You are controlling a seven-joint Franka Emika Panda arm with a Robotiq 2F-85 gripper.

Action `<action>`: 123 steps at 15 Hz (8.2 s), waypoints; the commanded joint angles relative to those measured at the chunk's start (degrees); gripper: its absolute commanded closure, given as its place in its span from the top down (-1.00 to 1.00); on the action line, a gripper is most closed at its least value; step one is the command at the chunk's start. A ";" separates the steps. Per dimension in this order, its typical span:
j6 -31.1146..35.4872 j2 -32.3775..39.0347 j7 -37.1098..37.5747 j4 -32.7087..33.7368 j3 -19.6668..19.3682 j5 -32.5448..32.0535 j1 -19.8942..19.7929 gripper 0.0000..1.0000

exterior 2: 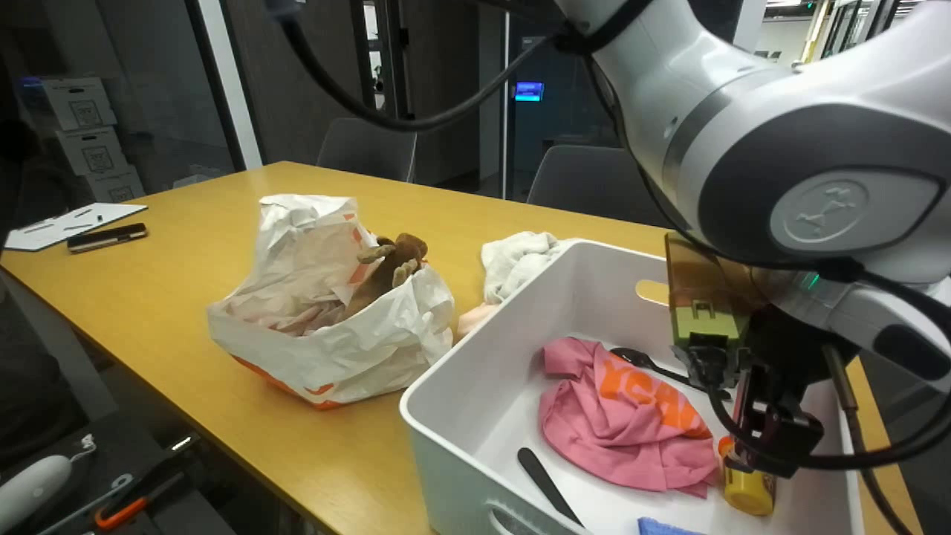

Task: Put the white towel and the peach shirt on the table, the moose toy and the yellow container in the plastic bag

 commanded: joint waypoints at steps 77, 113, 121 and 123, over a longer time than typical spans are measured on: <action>-18.45 -27.18 -15.91 -22.44 11.95 -10.25 18.30 1.00; -9.53 -36.56 -3.38 -22.20 2.19 -17.35 7.62 1.00; -22.08 -46.96 -9.58 -25.31 3.51 -14.90 8.52 1.00; -24.78 -49.49 -12.96 -26.11 3.95 -15.01 9.21 1.00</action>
